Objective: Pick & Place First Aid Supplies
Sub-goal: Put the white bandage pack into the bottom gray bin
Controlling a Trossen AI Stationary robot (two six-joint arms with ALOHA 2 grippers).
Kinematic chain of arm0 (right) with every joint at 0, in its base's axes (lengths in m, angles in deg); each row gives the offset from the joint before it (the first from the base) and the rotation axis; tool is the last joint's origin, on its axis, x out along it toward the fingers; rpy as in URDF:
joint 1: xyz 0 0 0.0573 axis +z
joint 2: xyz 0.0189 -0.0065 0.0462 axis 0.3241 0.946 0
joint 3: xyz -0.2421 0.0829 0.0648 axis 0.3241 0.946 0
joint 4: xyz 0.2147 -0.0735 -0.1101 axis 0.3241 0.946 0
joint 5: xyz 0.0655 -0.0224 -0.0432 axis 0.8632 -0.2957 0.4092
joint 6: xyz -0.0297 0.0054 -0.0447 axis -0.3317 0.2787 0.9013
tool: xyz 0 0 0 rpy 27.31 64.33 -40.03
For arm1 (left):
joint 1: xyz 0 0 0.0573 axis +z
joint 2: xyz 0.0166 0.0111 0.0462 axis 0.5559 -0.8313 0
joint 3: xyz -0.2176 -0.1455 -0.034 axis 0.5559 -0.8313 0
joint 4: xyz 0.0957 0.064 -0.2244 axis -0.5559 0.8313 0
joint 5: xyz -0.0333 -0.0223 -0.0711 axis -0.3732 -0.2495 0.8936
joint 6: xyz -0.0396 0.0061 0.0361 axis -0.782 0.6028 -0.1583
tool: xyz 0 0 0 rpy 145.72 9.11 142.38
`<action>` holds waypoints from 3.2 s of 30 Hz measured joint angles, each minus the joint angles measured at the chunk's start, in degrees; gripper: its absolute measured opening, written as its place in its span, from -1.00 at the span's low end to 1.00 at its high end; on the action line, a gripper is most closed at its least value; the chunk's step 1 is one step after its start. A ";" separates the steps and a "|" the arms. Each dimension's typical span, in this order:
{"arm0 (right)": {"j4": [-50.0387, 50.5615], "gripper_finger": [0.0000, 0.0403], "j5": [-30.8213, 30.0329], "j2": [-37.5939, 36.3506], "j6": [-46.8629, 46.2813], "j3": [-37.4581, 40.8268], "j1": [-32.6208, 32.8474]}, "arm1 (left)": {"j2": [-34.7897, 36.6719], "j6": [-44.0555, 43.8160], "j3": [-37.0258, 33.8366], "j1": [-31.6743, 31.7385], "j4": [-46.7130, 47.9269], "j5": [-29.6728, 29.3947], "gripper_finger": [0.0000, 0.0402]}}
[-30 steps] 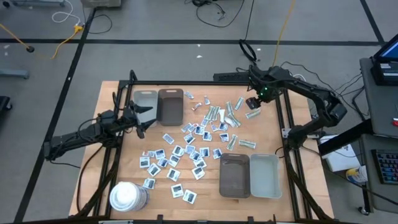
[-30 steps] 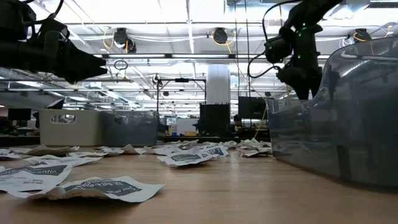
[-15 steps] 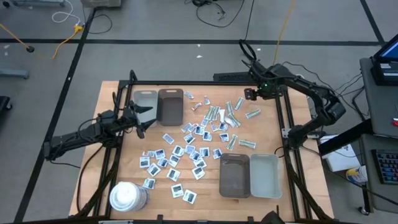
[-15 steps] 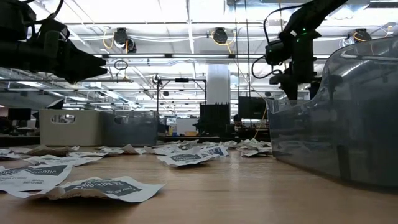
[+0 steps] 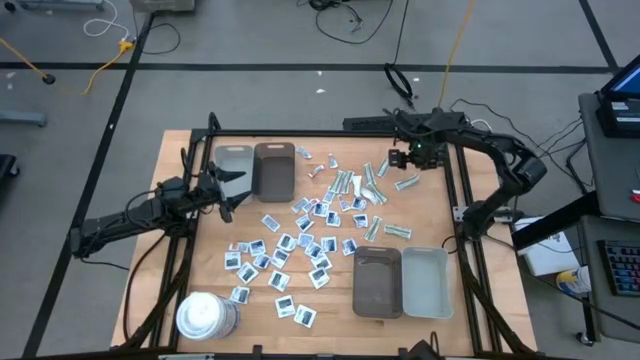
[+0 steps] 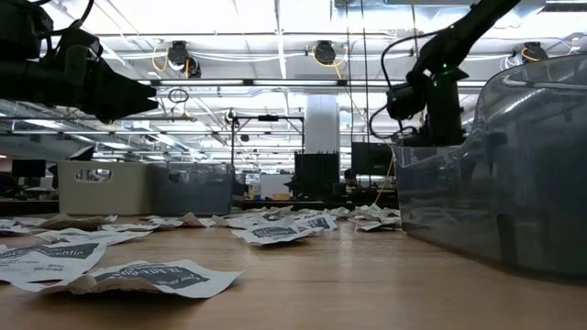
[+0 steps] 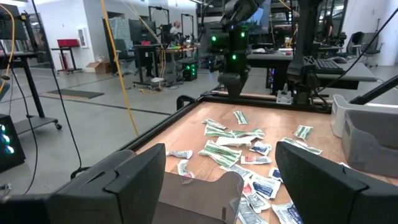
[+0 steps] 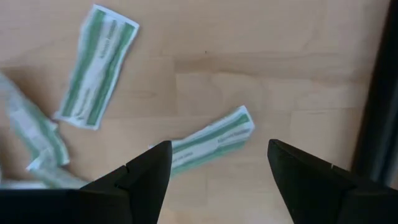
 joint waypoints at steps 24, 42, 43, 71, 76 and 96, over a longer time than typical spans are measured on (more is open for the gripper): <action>-10.53 -0.08 0.11 4.08 -11.03 9.79 0.78 | 0.00 0.00 0.00 0.01 0.00 0.01 0.52; -10.94 -0.96 1.36 -0.39 -6.52 8.55 0.76 | 0.00 0.00 0.00 -0.01 0.00 -0.01 0.52; -10.17 -0.96 1.32 -1.04 -6.49 8.14 0.73 | 0.00 0.00 0.00 0.01 0.00 -0.01 0.52; 16.98 -0.99 7.74 -12.68 -13.38 -6.03 11.50 | 0.00 0.00 0.00 0.01 0.00 -0.01 0.52; 19.23 -0.99 7.83 -13.48 -18.35 -6.03 19.73 | 0.00 0.00 0.00 -0.01 0.00 -0.01 0.52; 23.59 -0.99 7.60 -20.62 -54.72 -6.06 66.83 | 0.00 0.00 0.00 0.01 0.00 -0.01 0.52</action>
